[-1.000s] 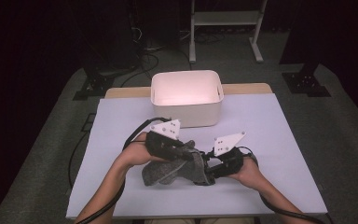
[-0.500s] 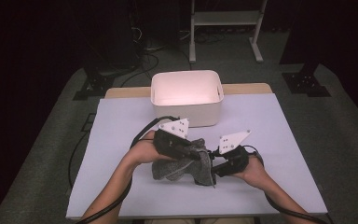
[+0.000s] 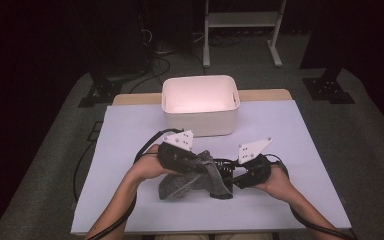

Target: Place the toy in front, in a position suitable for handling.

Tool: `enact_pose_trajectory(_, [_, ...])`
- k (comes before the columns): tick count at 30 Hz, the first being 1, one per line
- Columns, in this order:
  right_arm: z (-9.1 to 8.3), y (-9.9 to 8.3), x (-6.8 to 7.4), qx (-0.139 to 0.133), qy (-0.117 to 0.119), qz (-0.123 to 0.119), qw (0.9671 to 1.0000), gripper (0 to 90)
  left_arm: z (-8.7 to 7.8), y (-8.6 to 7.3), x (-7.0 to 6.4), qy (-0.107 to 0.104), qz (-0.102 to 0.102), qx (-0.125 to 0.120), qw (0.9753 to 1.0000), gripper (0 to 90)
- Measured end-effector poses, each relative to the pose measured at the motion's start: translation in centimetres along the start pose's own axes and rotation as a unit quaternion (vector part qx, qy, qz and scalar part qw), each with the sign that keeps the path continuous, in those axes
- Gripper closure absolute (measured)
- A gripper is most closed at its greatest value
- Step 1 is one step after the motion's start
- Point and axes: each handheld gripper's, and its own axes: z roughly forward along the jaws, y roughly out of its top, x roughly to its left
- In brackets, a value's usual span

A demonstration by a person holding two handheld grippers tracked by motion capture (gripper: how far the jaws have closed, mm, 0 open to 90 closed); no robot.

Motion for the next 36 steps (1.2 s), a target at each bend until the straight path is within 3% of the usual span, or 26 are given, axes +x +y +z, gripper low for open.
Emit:
enact_pose_trajectory(5, [0.8,0.4,0.1,-0.013,0.009,0.0,0.9999,56.4,-0.7,-0.9,0.0,-0.001,-0.009,-0.016,0.9998,77.7])
enact_pose_trajectory(10, [2.0,1.6,0.2,-0.023,0.005,-0.012,0.9997,56.6,-2.5,-1.2,-0.2,0.006,-0.016,-0.039,0.9991,77.7])
enact_pose_trajectory(15, [3.8,3.0,-0.2,-0.044,0.018,-0.011,0.9988,56.7,-4.5,-1.4,-0.3,0.023,-0.017,-0.041,0.9988,77.7])
enact_pose_trajectory(19, [5.2,3.7,-0.3,-0.044,0.027,-0.012,0.9986,56.6,-5.2,-2.0,-0.2,0.028,-0.025,-0.04,0.9985,77.7])
enact_pose_trajectory(24, [5.6,3.6,-0.6,-0.037,0.033,-0.01,0.9987,56.5,-4.6,-2.5,-0.3,0.023,-0.028,-0.049,0.9981,77.5])
enact_pose_trajectory(32, [3.4,2.6,-0.6,0.004,0.025,-0.005,0.9997,55.2,-1.7,-1.3,0.3,-0.003,-0.026,-0.061,0.9978,77.5])
enact_pose_trajectory(36, [2.1,1.9,-0.4,0.003,0.015,-0.007,0.9999,54.2,0.0,-1.0,0.2,-0.016,-0.02,-0.044,0.9987,77.4])
